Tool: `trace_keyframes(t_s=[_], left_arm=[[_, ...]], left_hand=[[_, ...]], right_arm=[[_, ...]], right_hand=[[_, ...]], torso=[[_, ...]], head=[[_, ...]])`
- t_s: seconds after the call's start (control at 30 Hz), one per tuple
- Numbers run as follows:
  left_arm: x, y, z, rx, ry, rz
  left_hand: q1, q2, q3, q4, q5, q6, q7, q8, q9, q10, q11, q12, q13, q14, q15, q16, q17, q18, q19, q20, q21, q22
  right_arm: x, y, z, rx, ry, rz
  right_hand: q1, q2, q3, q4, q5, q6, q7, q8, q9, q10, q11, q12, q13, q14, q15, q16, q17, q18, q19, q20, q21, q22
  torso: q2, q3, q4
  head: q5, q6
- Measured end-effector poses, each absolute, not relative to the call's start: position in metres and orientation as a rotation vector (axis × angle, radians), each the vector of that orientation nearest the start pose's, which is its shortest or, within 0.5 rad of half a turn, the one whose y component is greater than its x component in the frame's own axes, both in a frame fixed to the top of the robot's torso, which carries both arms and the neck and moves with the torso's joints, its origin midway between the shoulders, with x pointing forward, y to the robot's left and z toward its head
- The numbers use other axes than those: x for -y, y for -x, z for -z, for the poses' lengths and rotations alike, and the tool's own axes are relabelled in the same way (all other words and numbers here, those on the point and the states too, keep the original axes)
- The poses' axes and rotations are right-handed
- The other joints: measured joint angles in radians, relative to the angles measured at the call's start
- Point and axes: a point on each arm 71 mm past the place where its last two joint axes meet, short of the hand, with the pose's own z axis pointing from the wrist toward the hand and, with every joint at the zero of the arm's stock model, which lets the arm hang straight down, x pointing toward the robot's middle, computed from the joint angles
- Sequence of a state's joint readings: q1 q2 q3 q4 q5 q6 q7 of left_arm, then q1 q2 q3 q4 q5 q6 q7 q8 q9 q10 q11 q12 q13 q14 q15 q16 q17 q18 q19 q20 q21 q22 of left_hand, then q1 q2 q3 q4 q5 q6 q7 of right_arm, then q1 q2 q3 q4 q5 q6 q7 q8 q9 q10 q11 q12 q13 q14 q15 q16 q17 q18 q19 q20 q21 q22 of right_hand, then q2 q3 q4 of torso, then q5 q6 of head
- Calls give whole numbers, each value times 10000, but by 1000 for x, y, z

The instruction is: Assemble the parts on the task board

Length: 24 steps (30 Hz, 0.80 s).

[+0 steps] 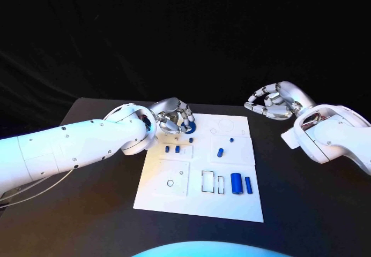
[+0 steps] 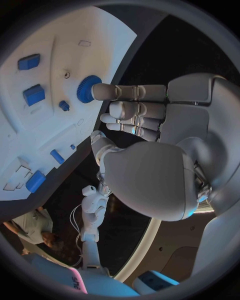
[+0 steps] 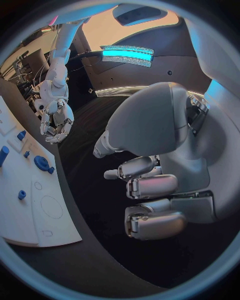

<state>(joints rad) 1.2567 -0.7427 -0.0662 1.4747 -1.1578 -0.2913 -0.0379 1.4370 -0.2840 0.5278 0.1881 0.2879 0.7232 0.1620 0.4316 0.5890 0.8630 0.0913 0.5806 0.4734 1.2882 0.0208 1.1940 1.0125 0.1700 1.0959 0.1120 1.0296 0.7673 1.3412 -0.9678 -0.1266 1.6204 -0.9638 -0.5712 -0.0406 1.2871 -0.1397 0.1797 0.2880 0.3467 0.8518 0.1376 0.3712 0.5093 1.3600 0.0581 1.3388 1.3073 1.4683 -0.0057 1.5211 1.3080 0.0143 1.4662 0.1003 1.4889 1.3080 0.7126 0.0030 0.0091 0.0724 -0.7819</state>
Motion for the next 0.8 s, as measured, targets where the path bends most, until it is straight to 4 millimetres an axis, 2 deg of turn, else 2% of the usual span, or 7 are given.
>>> trace_keyframes(t_s=[0.13, 0.17, 0.27, 0.47, 0.53, 0.8], left_arm=[[-155, -498, 175, -16902, -979, 8485], [-153, -498, 176, -16856, -1230, 8394], [-147, -499, 181, -16771, -2022, 8065], [-140, -500, 189, -16969, -3186, 7330], [-139, -501, 192, -17108, -3464, 7072], [-134, -502, 199, -17504, -4064, 6522]], left_hand=[[16, -16, 38, -33, 0, 189, -50, -124, -374, 20, 20, -475, -575, 198, 20, 304, 80, -31, 434, 6, 545, 687], [16, -16, 34, -36, -43, 189, -50, -182, -478, 20, 20, -607, -727, 300, 26, 443, 163, -164, 573, 7, 742, 945], [15, -16, -125, -75, -57, 244, -105, -267, -674, -17, 57, -857, -1027, 437, 31, 671, 266, -162, 772, 27, 1045, 1324], [15, -16, -190, -60, -57, 388, -108, -316, -854, -33, 73, -993, -1291, 611, 26, 921, 474, -162, 1015, 24, 1387, 1793], [15, -16, -190, -60, -57, 389, -111, -316, -875, -33, 72, -995, -1328, 611, 27, 994, 515, -322, 1016, 25, 1458, 1882], [15, -16, -216, -33, -95, 548, -123, -316, -1014, 45, 71, -1081, -1512, 788, 27, 1177, 647, -318, 1264, 25, 1708, 2233]], right_arm=[[247, -483, 133, -14897, -3425, -8044], [247, -483, 133, -14895, -3419, -8051], [246, -483, 133, -14892, -3403, -8071], [246, -483, 134, -14890, -3383, -8093], [246, -483, 134, -14889, -3380, -8096], [245, -482, 134, -14882, -3368, -8107]], right_hand=[[0, 0, 27, 27, 0, 0, 0, 0, 9, -54, 21, -56, 0, 0, 0, -39, -1, 0, 0, 0, -40, -1], [0, 0, 27, 27, 0, 0, 0, 0, 8, -67, 3, -56, 0, 0, 0, -39, -1, 0, 0, 0, -40, -1], [0, 0, 27, 28, 0, 0, 0, 0, 9, -69, 0, -56, 0, 0, 0, -39, -2, 0, 0, 0, -40, -1], [0, 0, 27, 27, 0, 0, 0, 0, 8, -70, 0, -82, 0, 0, 0, -39, -2, 0, 0, 0, -40, -2], [1, 0, 27, 28, 0, 0, 0, 0, 7, -70, 0, -95, 0, 0, 0, -39, -2, 0, 0, 0, -40, -2], [1, 0, 27, 28, 0, 0, 0, 0, 7, -69, 0, -95, 8, 0, 0, -39, -3, 0, 0, 0, -40, -3]], torso=[[5, 0, 0], [6, -1, 0], [8, -4, -4], [17, -4, -15], [20, -3, -22], [28, 0, -28]], head=[[-17, 20], [-23, 22], [-37, 24], [-60, 7], [-68, -1], [-95, -16]])
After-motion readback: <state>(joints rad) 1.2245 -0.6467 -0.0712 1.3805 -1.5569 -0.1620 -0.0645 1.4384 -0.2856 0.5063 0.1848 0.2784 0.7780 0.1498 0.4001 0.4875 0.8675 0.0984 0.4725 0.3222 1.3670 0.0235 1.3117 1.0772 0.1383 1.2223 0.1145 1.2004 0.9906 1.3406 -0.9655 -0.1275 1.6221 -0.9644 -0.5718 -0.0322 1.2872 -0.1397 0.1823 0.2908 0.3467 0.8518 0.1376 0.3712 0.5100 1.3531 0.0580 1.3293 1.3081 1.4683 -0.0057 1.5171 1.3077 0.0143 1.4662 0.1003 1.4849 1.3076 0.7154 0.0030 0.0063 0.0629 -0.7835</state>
